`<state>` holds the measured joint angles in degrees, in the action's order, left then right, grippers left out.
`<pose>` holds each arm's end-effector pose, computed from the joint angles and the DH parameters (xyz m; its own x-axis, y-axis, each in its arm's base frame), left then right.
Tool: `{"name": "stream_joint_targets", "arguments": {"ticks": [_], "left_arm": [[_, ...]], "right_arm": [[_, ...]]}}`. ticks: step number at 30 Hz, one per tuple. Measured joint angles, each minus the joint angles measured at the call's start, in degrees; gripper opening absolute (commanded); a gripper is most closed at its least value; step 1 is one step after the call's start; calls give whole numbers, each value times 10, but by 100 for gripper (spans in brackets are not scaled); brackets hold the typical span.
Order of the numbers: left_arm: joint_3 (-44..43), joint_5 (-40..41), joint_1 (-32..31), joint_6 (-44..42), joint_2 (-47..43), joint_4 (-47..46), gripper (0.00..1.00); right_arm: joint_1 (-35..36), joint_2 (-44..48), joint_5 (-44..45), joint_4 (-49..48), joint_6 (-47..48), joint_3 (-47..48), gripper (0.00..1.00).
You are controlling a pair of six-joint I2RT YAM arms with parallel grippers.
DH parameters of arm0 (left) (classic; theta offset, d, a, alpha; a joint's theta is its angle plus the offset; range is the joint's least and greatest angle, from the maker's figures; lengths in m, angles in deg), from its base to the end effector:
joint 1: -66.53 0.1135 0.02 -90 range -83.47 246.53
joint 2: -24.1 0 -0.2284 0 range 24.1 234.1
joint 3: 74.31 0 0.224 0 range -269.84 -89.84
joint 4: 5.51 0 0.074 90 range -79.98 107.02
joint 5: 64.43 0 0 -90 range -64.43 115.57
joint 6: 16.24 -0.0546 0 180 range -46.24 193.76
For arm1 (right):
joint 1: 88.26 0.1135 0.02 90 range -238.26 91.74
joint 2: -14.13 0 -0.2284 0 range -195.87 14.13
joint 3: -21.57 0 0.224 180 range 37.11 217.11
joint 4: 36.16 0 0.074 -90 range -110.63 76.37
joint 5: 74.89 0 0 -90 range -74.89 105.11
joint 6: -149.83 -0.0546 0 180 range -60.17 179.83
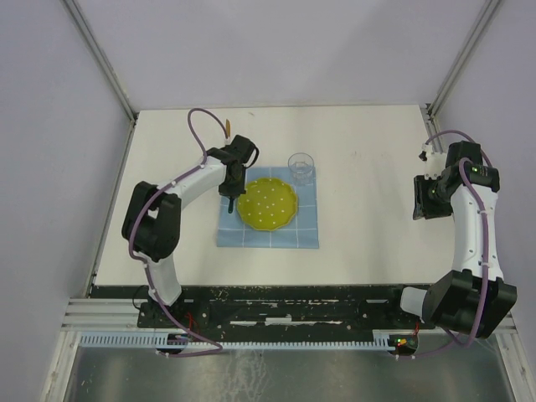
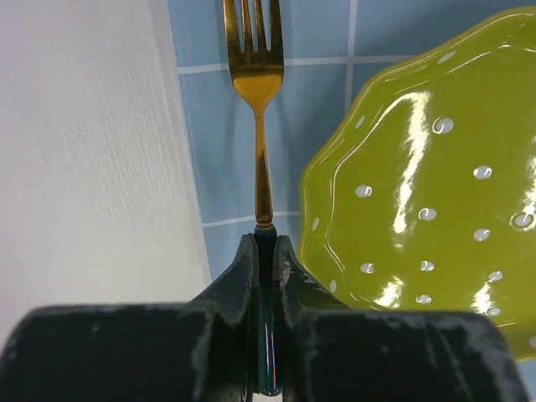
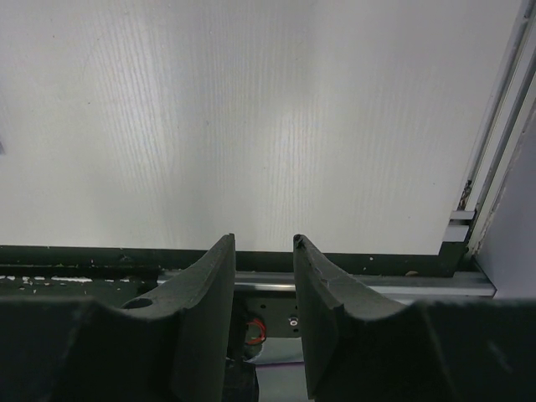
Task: Set the dinner table for one person
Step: Place the fork on the napkin.
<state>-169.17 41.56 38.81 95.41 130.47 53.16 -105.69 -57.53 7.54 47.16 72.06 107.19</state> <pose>0.3140 -0.1480 0.1689 -0.9085 0.0767 -0.4108 0.0315 0.9928 0.1158 0.2032 -0.0562 0.2644 -0.9261 0.0707 -0.3706 0.0578 0.9973 0.0458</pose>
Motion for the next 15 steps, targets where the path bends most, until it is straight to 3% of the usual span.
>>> {"name": "stream_joint_targets", "arguments": {"ticks": [15], "left_arm": [[16,2,0,8,9,-10,3]], "right_arm": [[0,1,1,0,0,0,42]]}}
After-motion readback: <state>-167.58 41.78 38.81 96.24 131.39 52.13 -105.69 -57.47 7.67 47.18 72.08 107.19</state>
